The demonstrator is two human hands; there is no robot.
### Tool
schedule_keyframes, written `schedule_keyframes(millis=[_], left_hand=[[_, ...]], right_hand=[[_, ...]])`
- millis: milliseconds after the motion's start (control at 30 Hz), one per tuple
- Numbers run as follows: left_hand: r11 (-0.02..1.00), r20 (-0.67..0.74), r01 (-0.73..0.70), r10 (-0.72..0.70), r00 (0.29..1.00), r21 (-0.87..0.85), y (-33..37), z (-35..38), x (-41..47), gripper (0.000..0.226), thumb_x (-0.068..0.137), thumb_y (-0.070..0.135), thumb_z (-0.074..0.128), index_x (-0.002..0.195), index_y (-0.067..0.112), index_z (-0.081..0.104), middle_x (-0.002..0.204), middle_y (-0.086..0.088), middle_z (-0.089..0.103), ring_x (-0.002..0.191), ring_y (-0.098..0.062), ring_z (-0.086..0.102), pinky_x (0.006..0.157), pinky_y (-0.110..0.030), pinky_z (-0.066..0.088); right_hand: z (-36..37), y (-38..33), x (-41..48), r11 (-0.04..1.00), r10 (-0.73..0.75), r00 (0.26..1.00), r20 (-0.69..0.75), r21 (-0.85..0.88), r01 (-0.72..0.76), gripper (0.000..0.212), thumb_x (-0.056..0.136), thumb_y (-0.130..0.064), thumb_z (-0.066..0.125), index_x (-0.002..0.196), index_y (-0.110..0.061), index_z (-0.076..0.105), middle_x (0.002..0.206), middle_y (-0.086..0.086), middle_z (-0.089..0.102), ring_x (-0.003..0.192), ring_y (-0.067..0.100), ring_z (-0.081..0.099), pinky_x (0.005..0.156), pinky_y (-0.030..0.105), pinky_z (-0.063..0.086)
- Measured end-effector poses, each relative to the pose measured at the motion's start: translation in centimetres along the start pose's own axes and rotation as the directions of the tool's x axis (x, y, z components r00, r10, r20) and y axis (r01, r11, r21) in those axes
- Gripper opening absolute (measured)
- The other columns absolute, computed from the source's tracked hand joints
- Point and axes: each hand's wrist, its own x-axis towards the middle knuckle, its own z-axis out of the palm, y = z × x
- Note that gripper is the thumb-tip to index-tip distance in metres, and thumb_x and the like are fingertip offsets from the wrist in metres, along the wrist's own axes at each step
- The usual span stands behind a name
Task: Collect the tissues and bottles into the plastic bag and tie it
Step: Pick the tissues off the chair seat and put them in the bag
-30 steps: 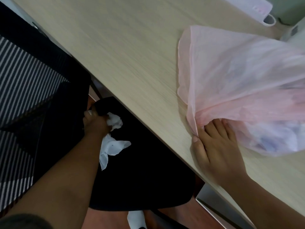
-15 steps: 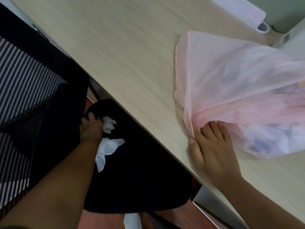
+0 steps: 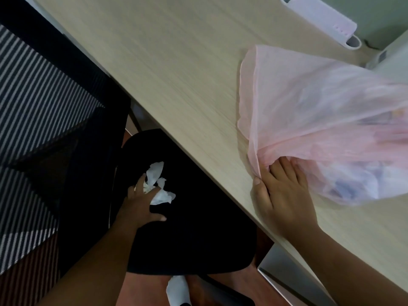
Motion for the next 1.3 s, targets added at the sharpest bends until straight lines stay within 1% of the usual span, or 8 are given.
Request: schedule_keyframes(millis=[200,333,633,767,900,1033,1167,1300], left_hand=[[0.836,-0.031,0.306,-0.359,0.933,-0.455,0.5,-1.6,1.0,0.049,0.093,0.037,0.062,0.133,0.016,0.044,0.123,-0.014,0.052,0.090,-0.025,0.059,0.070,-0.038,0.053],[0.972,-0.041,0.166,-0.175,0.984,-0.167,1.1,-1.9,1.2,0.039,0.096,0.033,0.059,0.131,0.019,0.049,0.124,-0.017,0.054,0.094,-0.028,0.059,0.075,-0.035,0.047],[0.924,-0.082,-0.010,0.045,0.996,0.382,1.7,-1.4,4.7,0.147,0.053,0.076,0.076,0.139,0.045,-0.039,0.160,-0.016,-0.023,0.144,-0.052,0.003,0.110,-0.066,0.019],[0.907,0.056,-0.175,0.167,0.984,0.384,3.2,-1.6,5.2,0.112,0.061,0.083,0.044,0.153,0.041,-0.006,0.163,-0.016,0.003,0.143,-0.046,0.014,0.114,-0.057,0.020],[0.937,-0.036,-0.211,0.230,0.972,0.279,2.7,-0.4,4.1,0.091,0.059,0.059,0.081,0.137,0.025,0.050,0.127,-0.018,0.051,0.108,-0.044,0.052,0.085,-0.050,0.051],[0.931,-0.098,-0.188,0.228,0.969,0.312,2.1,1.0,2.9,0.095,0.044,0.035,0.094,0.125,0.025,0.047,0.112,-0.018,0.056,0.091,-0.042,0.055,0.070,-0.046,0.054],[0.914,-0.045,-0.245,0.274,0.961,0.322,2.9,1.2,1.9,0.095,0.066,0.084,0.055,0.148,0.053,0.017,0.154,-0.009,0.025,0.124,-0.039,0.032,0.098,-0.053,0.037],[0.911,-0.035,-0.203,0.230,0.972,0.359,3.3,2.6,2.4,0.081,0.060,0.064,0.080,0.129,0.038,0.048,0.130,-0.014,0.053,0.104,-0.039,0.052,0.078,-0.055,0.049]], right_hand=[[0.0,-0.1,0.0,1.000,0.003,1.000,0.009,-0.008,-0.003,0.045,0.093,-0.028,0.034,0.130,-0.016,0.056,0.129,0.007,0.057,0.133,0.029,0.040,0.119,0.046,0.018],[0.0,-0.1,0.0,1.000,0.005,1.000,0.005,0.004,-0.005,0.044,0.092,-0.027,0.034,0.128,-0.015,0.058,0.126,0.008,0.059,0.131,0.030,0.041,0.118,0.047,0.020],[0.0,0.0,0.0,0.999,-0.007,1.000,0.017,0.032,0.006,0.049,0.096,-0.029,0.032,0.140,-0.016,0.047,0.143,0.011,0.050,0.141,0.029,0.032,0.121,0.044,0.013],[0.1,-0.1,0.1,1.000,-0.004,1.000,0.020,0.027,0.003,0.047,0.094,-0.028,0.034,0.135,-0.012,0.052,0.137,0.012,0.053,0.138,0.032,0.035,0.117,0.050,0.020],[0.0,-0.2,0.1,0.999,0.000,1.000,0.014,0.038,-0.001,0.046,0.093,-0.028,0.035,0.133,-0.012,0.054,0.136,0.012,0.053,0.137,0.032,0.035,0.116,0.050,0.022],[0.0,-0.2,0.0,0.999,-0.001,1.000,0.009,0.050,0.001,0.048,0.094,-0.028,0.034,0.135,-0.012,0.052,0.140,0.011,0.052,0.139,0.031,0.034,0.117,0.050,0.021],[0.1,-0.1,0.0,0.999,0.001,1.000,0.014,0.051,-0.001,0.046,0.095,-0.029,0.033,0.132,-0.012,0.054,0.135,0.011,0.054,0.137,0.031,0.036,0.117,0.050,0.021],[0.2,0.1,0.1,0.999,-0.005,1.000,0.027,0.039,0.004,0.046,0.097,-0.030,0.032,0.137,-0.014,0.049,0.141,0.009,0.050,0.140,0.029,0.032,0.119,0.048,0.017]])
